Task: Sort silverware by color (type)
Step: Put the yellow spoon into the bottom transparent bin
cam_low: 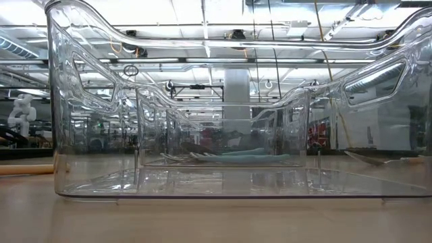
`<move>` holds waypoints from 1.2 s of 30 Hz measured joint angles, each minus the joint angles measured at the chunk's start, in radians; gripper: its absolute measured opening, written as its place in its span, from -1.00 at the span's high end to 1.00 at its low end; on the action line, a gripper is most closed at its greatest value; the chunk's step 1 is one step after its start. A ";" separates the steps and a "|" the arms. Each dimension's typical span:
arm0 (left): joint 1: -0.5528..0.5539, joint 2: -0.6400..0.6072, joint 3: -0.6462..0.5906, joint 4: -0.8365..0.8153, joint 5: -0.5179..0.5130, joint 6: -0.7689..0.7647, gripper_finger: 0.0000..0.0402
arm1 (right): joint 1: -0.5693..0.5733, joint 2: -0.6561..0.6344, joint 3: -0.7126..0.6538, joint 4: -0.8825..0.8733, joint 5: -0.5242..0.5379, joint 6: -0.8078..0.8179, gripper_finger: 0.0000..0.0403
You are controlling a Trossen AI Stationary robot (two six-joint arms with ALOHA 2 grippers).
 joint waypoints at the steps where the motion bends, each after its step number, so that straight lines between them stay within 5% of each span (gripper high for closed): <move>1: 0.000 0.000 0.000 -0.001 0.000 0.000 0.43 | 0.004 -0.001 0.000 0.005 0.001 0.006 0.16; 22: 0.000 0.000 0.000 -0.001 0.000 -0.008 0.43 | 0.014 0.149 0.005 0.030 0.059 0.044 0.11; 33: 0.000 0.000 0.000 0.000 0.000 -0.012 0.43 | -0.011 0.182 0.003 0.034 0.034 0.045 0.76; 36: 0.000 0.000 0.000 -0.001 0.000 -0.013 0.43 | -0.011 0.183 0.002 0.033 0.034 0.045 0.81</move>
